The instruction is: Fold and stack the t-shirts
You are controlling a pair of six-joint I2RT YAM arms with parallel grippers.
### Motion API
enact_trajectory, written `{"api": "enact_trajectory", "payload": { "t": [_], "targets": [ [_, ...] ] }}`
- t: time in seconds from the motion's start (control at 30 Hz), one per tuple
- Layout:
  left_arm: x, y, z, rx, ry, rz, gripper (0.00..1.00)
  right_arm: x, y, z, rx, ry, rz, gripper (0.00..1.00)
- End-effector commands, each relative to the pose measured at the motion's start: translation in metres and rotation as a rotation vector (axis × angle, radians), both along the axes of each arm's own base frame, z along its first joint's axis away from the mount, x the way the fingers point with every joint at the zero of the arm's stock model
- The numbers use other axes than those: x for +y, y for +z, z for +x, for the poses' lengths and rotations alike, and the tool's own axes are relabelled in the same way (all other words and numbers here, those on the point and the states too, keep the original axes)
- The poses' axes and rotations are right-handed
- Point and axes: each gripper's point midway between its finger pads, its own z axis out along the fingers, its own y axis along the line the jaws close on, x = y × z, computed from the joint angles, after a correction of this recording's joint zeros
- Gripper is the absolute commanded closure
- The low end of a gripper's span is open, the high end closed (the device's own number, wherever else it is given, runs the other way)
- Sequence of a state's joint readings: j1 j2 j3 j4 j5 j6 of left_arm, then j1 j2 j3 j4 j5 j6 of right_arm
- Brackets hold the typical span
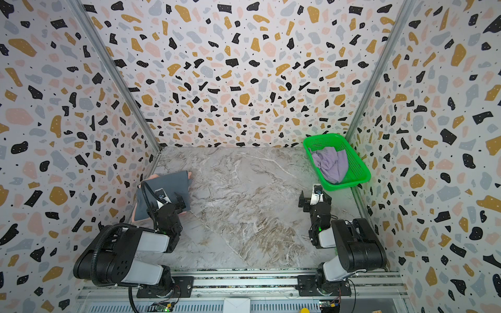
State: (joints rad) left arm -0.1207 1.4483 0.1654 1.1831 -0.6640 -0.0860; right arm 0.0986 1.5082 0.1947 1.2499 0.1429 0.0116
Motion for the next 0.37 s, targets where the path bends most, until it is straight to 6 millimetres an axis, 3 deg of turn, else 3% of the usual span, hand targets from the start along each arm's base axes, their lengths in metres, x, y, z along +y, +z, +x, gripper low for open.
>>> {"api": "enact_trajectory", "payload": {
  "t": [0.0,0.33],
  "targets": [
    [0.0016,0.0182,0.0022,-0.074,0.016,-0.002,0.00,-0.0003,0.0110,0.0007,-0.039,-0.006,-0.009,0.01],
    [0.0018,0.0173,0.0025,-0.069,0.017,0.001,0.01,-0.0007,0.0103,0.0015,-0.033,0.005,-0.003,0.01]
  ]
}}
